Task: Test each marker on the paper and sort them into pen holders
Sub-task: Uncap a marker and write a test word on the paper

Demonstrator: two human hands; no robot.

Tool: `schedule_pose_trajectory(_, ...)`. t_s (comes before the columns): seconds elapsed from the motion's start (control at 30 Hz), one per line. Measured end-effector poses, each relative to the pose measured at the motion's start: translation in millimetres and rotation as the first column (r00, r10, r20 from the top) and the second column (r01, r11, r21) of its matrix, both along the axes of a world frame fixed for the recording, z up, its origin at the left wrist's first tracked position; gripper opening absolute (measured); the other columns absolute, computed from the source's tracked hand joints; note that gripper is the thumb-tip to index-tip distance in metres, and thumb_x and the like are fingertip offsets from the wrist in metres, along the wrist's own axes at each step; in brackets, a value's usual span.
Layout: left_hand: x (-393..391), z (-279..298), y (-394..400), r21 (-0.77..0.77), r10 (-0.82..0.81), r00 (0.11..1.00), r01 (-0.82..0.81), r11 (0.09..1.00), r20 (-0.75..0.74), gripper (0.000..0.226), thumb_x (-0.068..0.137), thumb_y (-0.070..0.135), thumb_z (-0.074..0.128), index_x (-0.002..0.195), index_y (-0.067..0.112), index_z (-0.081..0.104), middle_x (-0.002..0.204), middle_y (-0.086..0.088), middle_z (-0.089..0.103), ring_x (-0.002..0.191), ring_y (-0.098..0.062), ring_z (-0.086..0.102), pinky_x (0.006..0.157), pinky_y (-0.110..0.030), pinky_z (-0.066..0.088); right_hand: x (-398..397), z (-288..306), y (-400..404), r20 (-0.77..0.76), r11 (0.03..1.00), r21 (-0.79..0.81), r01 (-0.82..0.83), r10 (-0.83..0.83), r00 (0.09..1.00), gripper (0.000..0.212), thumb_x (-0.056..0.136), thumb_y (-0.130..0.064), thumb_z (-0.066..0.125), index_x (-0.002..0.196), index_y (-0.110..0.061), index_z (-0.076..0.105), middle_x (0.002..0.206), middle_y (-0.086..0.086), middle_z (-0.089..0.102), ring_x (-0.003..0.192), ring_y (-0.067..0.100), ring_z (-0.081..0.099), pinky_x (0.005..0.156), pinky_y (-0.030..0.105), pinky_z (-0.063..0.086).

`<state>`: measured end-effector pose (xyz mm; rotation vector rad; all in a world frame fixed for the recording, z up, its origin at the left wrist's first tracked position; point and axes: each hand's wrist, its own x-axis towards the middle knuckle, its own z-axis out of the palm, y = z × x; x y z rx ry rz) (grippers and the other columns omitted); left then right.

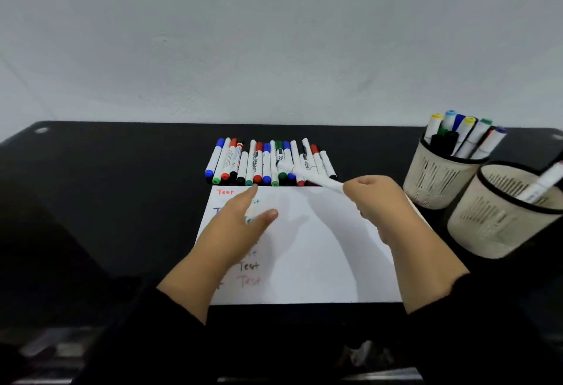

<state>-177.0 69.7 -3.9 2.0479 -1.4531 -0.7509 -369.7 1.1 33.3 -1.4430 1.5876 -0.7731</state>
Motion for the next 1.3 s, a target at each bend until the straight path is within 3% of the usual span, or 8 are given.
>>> schedule_pose_trajectory(0.17, 6.8, 1.5, 29.6, -0.083, 0.033, 0.999, -0.029, 0.996, 0.044, 0.067, 0.091, 0.044, 0.051, 0.147, 0.041, 0.014, 0.153, 0.012, 0.022, 0.137, -0.013, 0.029, 0.103, -0.035, 0.034, 5.6, -10.5, 24.4, 0.097, 0.998, 0.066, -0.011, 0.004, 0.995, 0.008, 0.078, -0.015, 0.049, 0.075, -0.012, 0.056, 0.067, 0.008, 0.039, 0.064, 0.021, 0.03, 0.063, 0.032, 0.028)
schedule_pose_trajectory(0.33, 11.3, -1.4, 45.3, -0.112, -0.003, 0.994, 0.015, 0.994, 0.113, 0.056, 0.094, 0.037, 0.051, 0.144, 0.039, 0.026, 0.144, 0.014, 0.038, 0.126, -0.007, 0.04, 0.086, -0.019, 0.036, 9.3, -13.6, 32.0, 0.323, 0.988, 0.15, -0.022, -0.028, 0.946, 0.03, 0.088, -0.012, 0.042, 0.081, -0.006, 0.07, 0.06, 0.002, 0.047, 0.054, 0.011, 0.034, 0.049, 0.021, 0.028)
schedule_pose_trajectory(0.43, 16.2, -3.1, 47.8, -0.142, 0.022, 0.996, -0.01, 0.99, 0.082, 0.045, 0.094, 0.037, 0.051, 0.138, 0.039, 0.039, 0.119, 0.021, 0.047, 0.102, -0.001, 0.048, 0.063, -0.006, 0.036, 14.7, -18.4, 34.6, 0.473, 0.982, 0.189, -0.006, -0.086, 0.877, 0.031, 0.09, -0.014, 0.043, 0.08, -0.006, 0.071, 0.058, 0.001, 0.046, 0.051, 0.009, 0.032, 0.047, 0.021, 0.025)
schedule_pose_trajectory(0.57, 18.1, -3.4, 46.9, -0.113, 0.037, 0.999, -0.04, 0.993, -0.034, 0.02, 0.094, 0.037, 0.049, 0.112, 0.036, 0.059, 0.083, 0.014, 0.055, 0.067, -0.003, 0.05, 0.053, -0.018, 0.039, 28.3, -26.7, 35.9, 0.626, 0.974, 0.223, -0.028, -0.121, 0.77, 0.028, 0.095, -0.028, 0.054, 0.084, -0.007, 0.069, 0.054, -0.002, 0.046, 0.047, 0.007, 0.033, 0.041, 0.018, 0.026)
schedule_pose_trajectory(0.83, 14.8, -1.9, 44.8, -0.01, 0.001, 0.99, -0.002, 1.0, -0.138, 0.023, 0.093, 0.044, 0.048, 0.087, 0.03, 0.063, 0.085, 0.005, 0.065, 0.058, -0.006, 0.048, 0.055, -0.023, 0.041, 59.2, -39.5, 43.7, 0.657, 0.959, 0.17, -0.227, 0.061, 0.751, 0.014, 0.087, -0.017, 0.065, 0.089, -0.004, 0.062, 0.056, 0.0, 0.046, 0.047, 0.007, 0.033, 0.04, 0.016, 0.027)
schedule_pose_trajectory(1.03, 16.2, 2.2, 41.5, -0.006, -0.021, 0.99, 0.02, 1.0, -0.14, 0.029, 0.097, 0.041, 0.041, 0.079, 0.03, 0.06, 0.083, 0.009, 0.063, 0.06, -0.004, 0.046, 0.04, -0.01, 0.036, 69.1, -38.2, 41.8, 0.62, 0.969, 0.147, -0.199, 0.067, 0.782, 0.018, 0.087, -0.023, 0.067, 0.074, -0.016, 0.057, 0.05, -0.003, 0.046, 0.042, 0.006, 0.034, 0.04, 0.017, 0.029)
schedule_pose_trajectory(1.2, 15.7, 3.4, 38.5, -0.007, -0.04, 0.989, 0.04, 0.999, -0.139, 0.026, 0.094, 0.044, 0.045, 0.081, 0.028, 0.062, 0.076, 0.007, 0.061, 0.046, -0.001, 0.042, 0.036, -0.01, 0.033, 72.9, -38.1, 39.7, 0.618, 0.973, 0.151, -0.176, 0.046, 0.785, 0.016, 0.088, -0.024, 0.066, 0.075, -0.017, 0.058, 0.049, -0.003, 0.045, 0.04, 0.006, 0.033, 0.039, 0.017, 0.029)
schedule_pose_trajectory(1.3, 16.2, 4.0, 37.1, 0.013, -0.027, 0.989, 0.029, 0.999, -0.149, 0.025, 0.096, 0.041, 0.043, 0.081, 0.032, 0.061, 0.087, 0.003, 0.065, 0.055, -0.004, 0.045, 0.036, -0.01, 0.034, 74.7, -37.6, 39.0, 0.581, 0.976, 0.138, -0.169, 0.059, 0.812, 0.019, 0.09, -0.023, 0.063, 0.074, -0.015, 0.059, 0.048, -0.003, 0.046, 0.038, 0.005, 0.034, 0.039, 0.016, 0.031)
